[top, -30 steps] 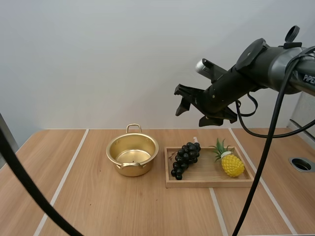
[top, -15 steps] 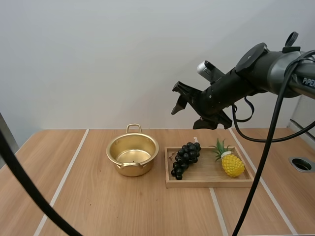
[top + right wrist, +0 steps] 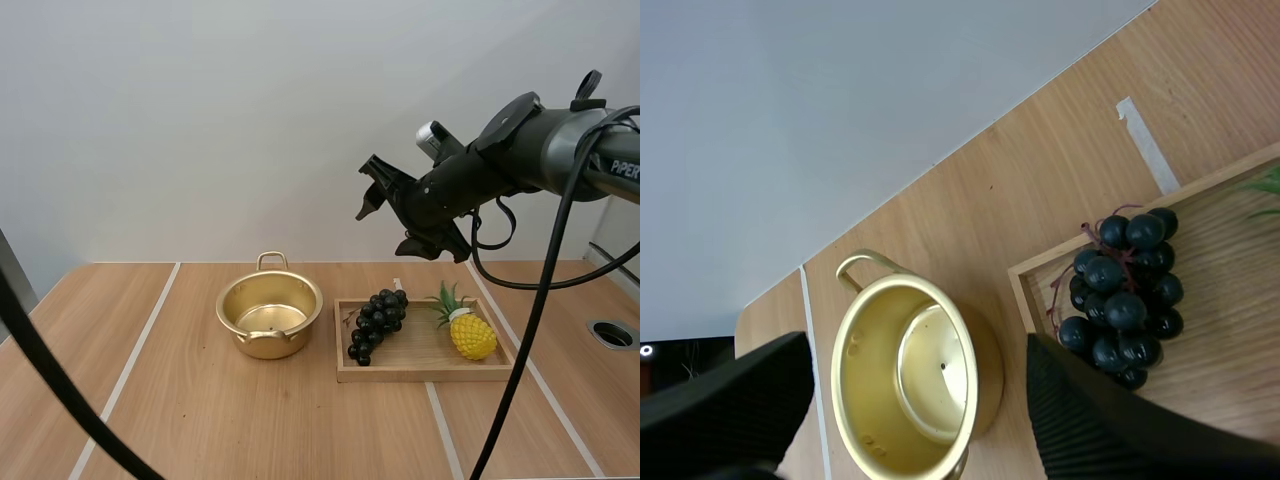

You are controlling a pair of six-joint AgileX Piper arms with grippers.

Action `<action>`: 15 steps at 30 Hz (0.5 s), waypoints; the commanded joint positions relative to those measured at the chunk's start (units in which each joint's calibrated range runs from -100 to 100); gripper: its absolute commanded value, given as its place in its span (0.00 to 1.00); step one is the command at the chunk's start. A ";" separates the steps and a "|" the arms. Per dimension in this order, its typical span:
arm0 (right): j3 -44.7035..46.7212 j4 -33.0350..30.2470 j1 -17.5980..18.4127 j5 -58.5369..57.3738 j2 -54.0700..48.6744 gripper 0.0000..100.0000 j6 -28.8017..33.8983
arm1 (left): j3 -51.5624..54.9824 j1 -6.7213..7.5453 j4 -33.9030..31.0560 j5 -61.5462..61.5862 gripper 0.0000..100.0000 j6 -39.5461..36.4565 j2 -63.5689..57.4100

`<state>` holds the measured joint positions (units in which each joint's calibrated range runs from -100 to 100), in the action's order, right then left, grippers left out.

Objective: Open the pot, put the grape inside, and close it

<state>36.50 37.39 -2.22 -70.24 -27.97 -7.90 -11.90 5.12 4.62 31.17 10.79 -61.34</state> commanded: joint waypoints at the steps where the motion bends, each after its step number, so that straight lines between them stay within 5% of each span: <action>1: 0.14 -2.06 1.01 3.18 0.64 1.00 0.44 | -0.15 0.13 0.17 -1.37 0.00 -0.24 -0.22; 15: 0.14 -13.99 4.70 3.74 6.91 1.00 1.45 | -0.15 0.13 0.17 -1.37 0.00 -0.24 -0.22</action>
<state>36.50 25.71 1.75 -66.77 -21.33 -6.63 -11.90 5.12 4.62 31.17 10.79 -61.34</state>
